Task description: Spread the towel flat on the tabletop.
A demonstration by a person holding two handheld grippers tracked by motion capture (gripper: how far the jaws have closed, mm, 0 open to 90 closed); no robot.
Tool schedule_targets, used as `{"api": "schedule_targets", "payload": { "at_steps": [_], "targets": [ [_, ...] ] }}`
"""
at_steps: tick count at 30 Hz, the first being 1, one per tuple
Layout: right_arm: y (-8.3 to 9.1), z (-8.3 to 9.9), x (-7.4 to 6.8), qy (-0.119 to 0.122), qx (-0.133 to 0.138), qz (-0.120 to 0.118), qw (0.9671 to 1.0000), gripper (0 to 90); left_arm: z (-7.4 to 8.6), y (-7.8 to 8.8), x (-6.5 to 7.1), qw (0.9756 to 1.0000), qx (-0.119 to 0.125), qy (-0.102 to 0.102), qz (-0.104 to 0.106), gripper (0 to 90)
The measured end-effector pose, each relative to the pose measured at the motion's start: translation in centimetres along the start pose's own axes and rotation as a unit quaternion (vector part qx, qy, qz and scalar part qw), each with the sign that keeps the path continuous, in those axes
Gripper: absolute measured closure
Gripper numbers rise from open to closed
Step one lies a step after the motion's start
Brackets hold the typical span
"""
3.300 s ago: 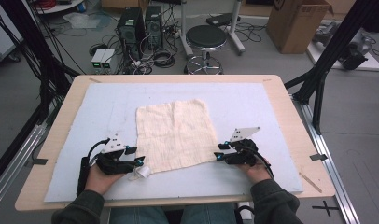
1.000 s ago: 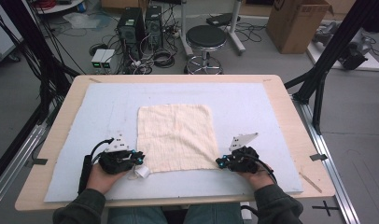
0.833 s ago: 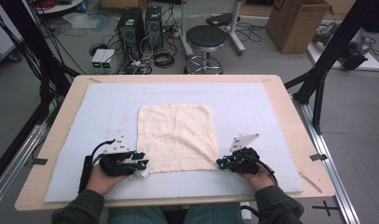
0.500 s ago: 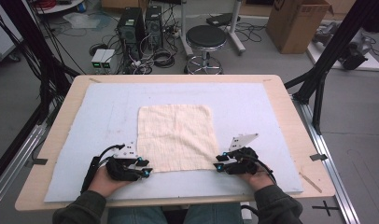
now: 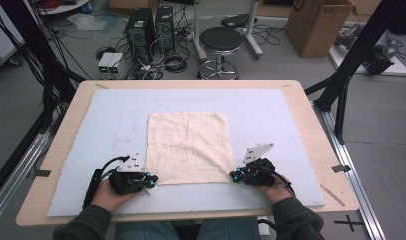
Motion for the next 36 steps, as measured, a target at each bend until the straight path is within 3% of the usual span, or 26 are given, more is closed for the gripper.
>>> {"api": "schedule_targets", "payload": {
  "at_steps": [8,14,16,18,21,24,26,29,33,36],
  "targets": [
    [0.2,-0.1,-0.8,0.009,-0.002,-0.012,0.9999,88.7,0.3,1.0,0.3,0.9999,0.008,-0.004,-0.006,89.0],
    [0.5,0.2,-1.0,0.004,0.000,-0.005,1.0000,88.7,0.6,1.2,0.6,1.0000,0.009,-0.005,0.002,87.8],
    [0.6,0.2,-0.9,0.001,0.003,-0.005,1.0000,88.0,0.5,1.1,0.5,0.9998,0.011,0.011,0.014,70.5],
    [0.7,0.2,-0.9,-0.001,0.009,-0.003,1.0000,82.5,0.5,0.7,0.6,0.9997,0.007,0.012,0.019,62.6],
    [0.6,0.0,-0.9,-0.004,0.016,-0.007,0.9998,74.9,0.5,0.2,0.8,0.9999,-0.003,0.002,0.015,62.7],
    [0.3,-0.1,-1.0,-0.001,0.018,-0.012,0.9998,63.5,0.6,0.2,0.6,1.0000,-0.003,0.003,0.005,70.7],
    [0.0,0.0,-1.1,0.000,0.011,-0.019,0.9998,63.0,0.6,0.2,0.5,1.0000,-0.002,0.005,0.000,78.1],
    [-0.3,-0.1,-1.1,0.007,0.001,-0.016,0.9999,68.7,0.6,0.3,0.4,1.0000,-0.003,0.005,-0.001,85.4],
    [-0.2,-0.1,-0.9,0.014,-0.004,-0.004,0.9999,83.3,0.6,0.7,0.5,1.0000,-0.003,-0.003,-0.007,86.9],
    [-0.1,0.0,-1.0,0.015,-0.007,-0.008,0.9998,88.2,0.8,1.2,0.5,1.0000,0.002,-0.001,-0.010,87.2]
  ]
}}
Point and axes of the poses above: each handheld gripper's, and its own axes: y roughly backward along the jaws, z roughly out of its underside, x roughly to its right, the point moved 2 cm from there along -y, roughly forward along the jaws, and after that the axes turned 2 degrees about x, right-handed, at the moved point
